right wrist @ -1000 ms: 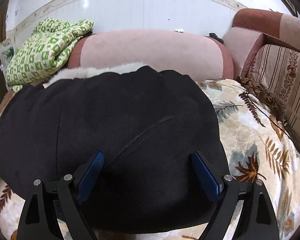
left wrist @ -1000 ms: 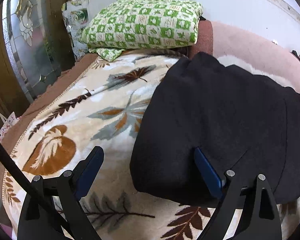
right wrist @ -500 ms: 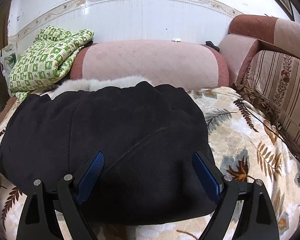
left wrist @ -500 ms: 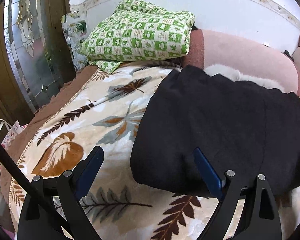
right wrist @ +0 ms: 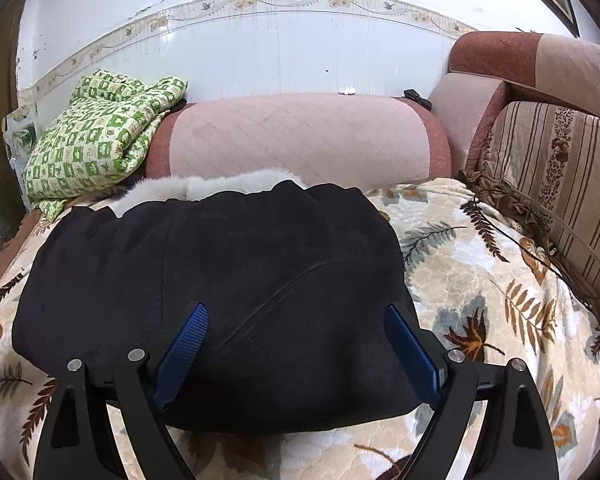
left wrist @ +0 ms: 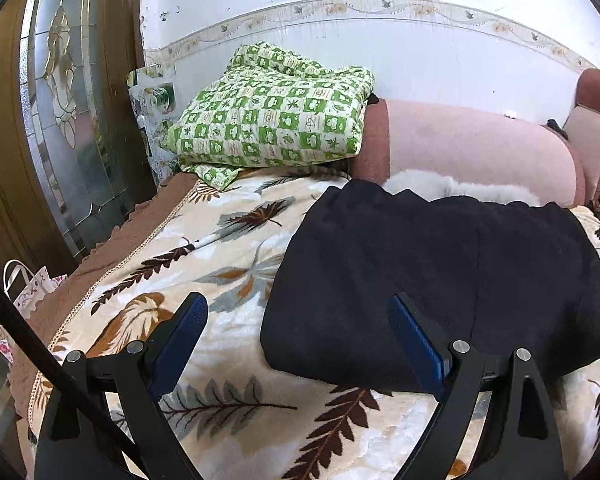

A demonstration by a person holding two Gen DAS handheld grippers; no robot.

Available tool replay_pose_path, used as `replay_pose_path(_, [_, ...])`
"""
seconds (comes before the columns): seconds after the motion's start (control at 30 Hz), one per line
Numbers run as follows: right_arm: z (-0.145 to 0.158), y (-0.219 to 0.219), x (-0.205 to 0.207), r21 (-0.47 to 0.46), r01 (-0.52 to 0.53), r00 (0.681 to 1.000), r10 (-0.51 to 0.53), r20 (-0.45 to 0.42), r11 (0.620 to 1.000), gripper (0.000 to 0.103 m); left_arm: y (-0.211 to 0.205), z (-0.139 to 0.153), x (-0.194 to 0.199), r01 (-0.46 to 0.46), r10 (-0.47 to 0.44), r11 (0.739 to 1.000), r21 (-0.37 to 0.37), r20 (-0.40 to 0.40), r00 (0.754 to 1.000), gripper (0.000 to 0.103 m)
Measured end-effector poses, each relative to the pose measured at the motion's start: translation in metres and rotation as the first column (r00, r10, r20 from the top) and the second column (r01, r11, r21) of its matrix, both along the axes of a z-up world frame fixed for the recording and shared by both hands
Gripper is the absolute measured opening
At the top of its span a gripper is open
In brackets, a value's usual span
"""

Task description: Fold large clothes

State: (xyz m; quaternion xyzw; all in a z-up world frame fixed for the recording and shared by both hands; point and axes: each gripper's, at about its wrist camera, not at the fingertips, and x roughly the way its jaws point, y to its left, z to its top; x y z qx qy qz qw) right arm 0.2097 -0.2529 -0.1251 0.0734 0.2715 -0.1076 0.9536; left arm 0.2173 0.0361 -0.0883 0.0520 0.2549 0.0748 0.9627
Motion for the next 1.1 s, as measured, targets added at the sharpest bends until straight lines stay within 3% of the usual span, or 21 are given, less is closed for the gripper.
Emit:
replay_pose_path(0.3, [-0.004,0.009,-0.001,-0.008,-0.008,1.000,0.008,-0.011,1.000,0.092,-0.003,0.001,-0.005,0.006,-0.006,1.000,-0.002,-0.011,1.000,0.091])
replay_pose_path(0.53, [-0.009,0.008,0.002,-0.001,-0.011,1.000,0.011,-0.029,1.000,0.092,-0.001,-0.006,0.005,0.006,-0.007,1.000,-0.026,-0.067,0.998,0.091])
replay_pose_path(0.73, [-0.017,0.000,0.006,0.067,-0.015,0.997,0.020,-0.068,0.998,0.092,0.006,-0.015,0.016,-0.007,-0.001,0.998,-0.063,-0.131,0.991,0.091])
replay_pose_path(1.1, [-0.035,-0.026,0.009,0.254,0.026,0.991,0.009,-0.136,0.967,0.092,0.008,-0.022,0.021,-0.009,0.000,0.998,-0.061,-0.156,0.988,0.091])
